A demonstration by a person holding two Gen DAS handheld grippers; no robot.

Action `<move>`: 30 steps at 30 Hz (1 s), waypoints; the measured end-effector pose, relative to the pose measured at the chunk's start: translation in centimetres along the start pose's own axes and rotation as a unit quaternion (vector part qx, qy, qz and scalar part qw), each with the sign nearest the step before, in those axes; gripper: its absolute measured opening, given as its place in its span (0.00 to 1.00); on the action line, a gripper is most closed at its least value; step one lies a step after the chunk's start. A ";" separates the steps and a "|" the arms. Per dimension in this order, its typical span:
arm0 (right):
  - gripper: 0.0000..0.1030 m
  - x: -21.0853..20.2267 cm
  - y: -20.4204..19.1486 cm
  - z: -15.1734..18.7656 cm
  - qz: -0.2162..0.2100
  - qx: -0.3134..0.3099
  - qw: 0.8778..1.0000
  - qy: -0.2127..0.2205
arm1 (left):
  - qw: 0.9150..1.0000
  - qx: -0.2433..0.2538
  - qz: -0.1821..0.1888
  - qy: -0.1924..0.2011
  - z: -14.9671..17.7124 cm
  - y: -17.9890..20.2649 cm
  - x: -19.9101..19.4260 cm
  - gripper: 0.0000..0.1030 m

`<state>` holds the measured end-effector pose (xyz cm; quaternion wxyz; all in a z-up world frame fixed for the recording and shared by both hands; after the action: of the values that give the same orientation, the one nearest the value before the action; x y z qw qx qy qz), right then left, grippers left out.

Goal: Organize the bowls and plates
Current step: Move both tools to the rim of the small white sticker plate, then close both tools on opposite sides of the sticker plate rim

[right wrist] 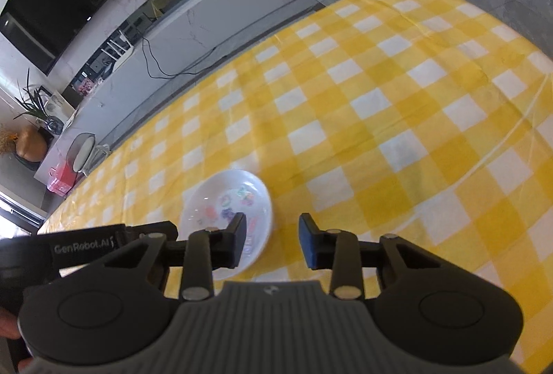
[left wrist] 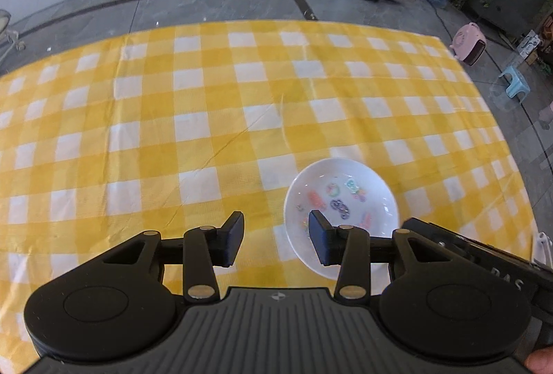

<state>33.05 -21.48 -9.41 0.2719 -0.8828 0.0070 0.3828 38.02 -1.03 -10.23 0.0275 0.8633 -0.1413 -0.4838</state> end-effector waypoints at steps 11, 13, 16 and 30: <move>0.18 1.5 0.9 0.3 -0.013 0.014 1.000 -0.007 | 1.000 0.023 -0.008 -0.004 -0.4 0.8 1.7 0.37; 0.14 1.7 1.0 0.5 -0.023 0.022 0.999 -0.013 | 0.999 0.032 -0.013 -0.001 -0.3 1.1 1.8 0.31; 0.07 1.8 0.9 0.6 -0.030 0.019 0.999 -0.014 | 0.999 0.035 -0.001 -0.001 -0.3 1.6 1.7 0.15; 0.01 0.7 1.4 0.2 -0.030 0.043 0.999 -0.016 | 0.999 0.049 -0.007 0.006 -0.2 3.3 -0.3 0.05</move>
<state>33.06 -22.44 -10.66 0.3209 -0.8641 -0.0076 0.3877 37.32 -4.10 -9.31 -0.0177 0.8676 -0.1586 -0.4710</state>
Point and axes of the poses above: each gripper's, at about its wrist camera, not at the fingertips, and x roughly the way its jaws point, y to its right, z to its underside, the point moved 1 cm from there along x, roughly the way its jaws point, and after that the axes turned 8 degrees about y, right-handed, at the moved point
